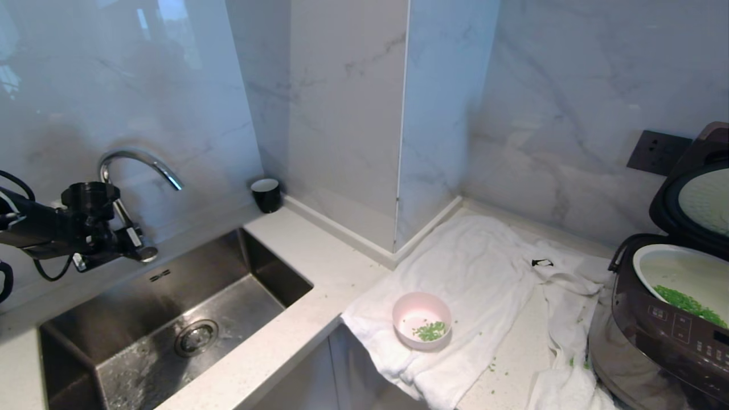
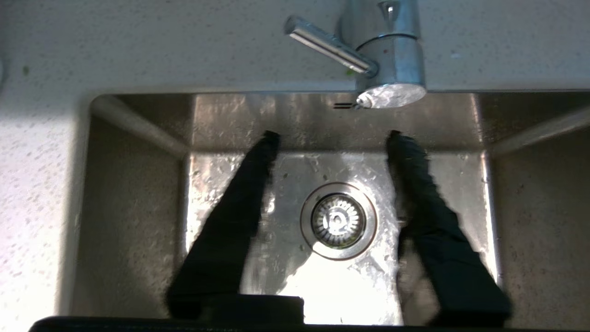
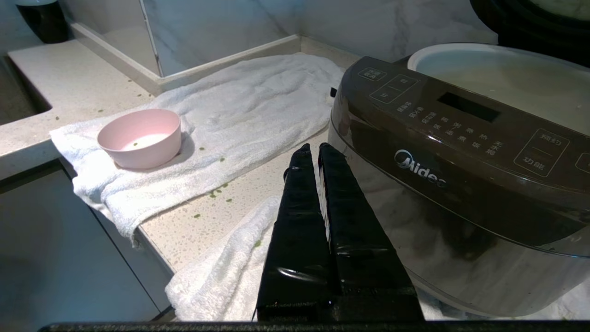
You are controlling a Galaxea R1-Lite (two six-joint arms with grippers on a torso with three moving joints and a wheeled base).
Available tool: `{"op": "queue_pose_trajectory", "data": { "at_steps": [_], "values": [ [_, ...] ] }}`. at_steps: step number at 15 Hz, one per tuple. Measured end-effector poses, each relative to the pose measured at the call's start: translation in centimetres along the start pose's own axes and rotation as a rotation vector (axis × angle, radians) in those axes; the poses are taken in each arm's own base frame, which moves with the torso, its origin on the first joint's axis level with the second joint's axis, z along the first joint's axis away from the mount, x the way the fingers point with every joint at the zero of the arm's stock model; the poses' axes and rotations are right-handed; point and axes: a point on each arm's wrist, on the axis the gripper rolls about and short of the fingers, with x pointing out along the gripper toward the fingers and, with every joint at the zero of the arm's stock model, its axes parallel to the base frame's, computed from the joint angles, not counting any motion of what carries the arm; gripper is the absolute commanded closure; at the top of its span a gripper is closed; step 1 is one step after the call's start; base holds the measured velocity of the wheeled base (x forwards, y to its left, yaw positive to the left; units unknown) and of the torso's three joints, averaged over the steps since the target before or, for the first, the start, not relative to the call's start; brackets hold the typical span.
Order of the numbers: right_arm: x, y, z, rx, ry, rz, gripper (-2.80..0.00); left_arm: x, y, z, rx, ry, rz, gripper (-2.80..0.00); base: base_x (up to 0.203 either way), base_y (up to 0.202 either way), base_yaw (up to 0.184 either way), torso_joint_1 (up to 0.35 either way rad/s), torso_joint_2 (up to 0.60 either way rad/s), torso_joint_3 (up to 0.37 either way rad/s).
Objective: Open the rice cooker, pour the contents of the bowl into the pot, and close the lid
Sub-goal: Turn on the tap
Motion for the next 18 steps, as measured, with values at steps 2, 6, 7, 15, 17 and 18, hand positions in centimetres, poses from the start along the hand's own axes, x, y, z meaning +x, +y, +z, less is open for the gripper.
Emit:
{"op": "queue_pose_trajectory", "data": {
  "at_steps": [2, 6, 7, 15, 17, 18],
  "values": [
    [0.0, 0.0, 0.0, 0.000, 0.000, 0.000, 0.00, 0.7, -0.2, 0.2, -0.010, -0.011, -0.002, -2.80, 0.000, 0.000, 0.000, 0.000, 0.00, 0.000],
    [0.0, 0.0, 0.0, 0.000, 0.001, 0.001, 0.00, 2.8, 0.2, 0.4, -0.064, -0.025, 0.012, -2.80, 0.000, 0.000, 0.000, 0.000, 0.00, 0.000],
    [0.0, 0.0, 0.0, 0.000, 0.001, 0.000, 0.00, 3.2, 0.4, 0.5, -0.075, -0.029, 0.016, -2.80, 0.000, 0.000, 0.000, 0.000, 0.00, 0.000],
    [0.0, 0.0, 0.0, 0.000, 0.001, 0.000, 0.00, 5.3, 0.2, 1.5, -0.189, -0.085, 0.019, -2.80, 0.000, 0.000, 0.000, 0.000, 0.00, 0.000],
    [0.0, 0.0, 0.0, 0.000, 0.001, 0.001, 0.00, 5.8, 0.3, 1.4, -0.192, -0.085, 0.024, -2.80, 0.000, 0.000, 0.000, 0.000, 0.00, 0.000],
    [0.0, 0.0, 0.0, 0.000, 0.001, 0.000, 0.00, 6.0, 0.5, 1.3, -0.193, -0.082, 0.028, 0.00, 0.000, 0.000, 0.000, 0.000, 0.00, 0.000]
  ]
}}
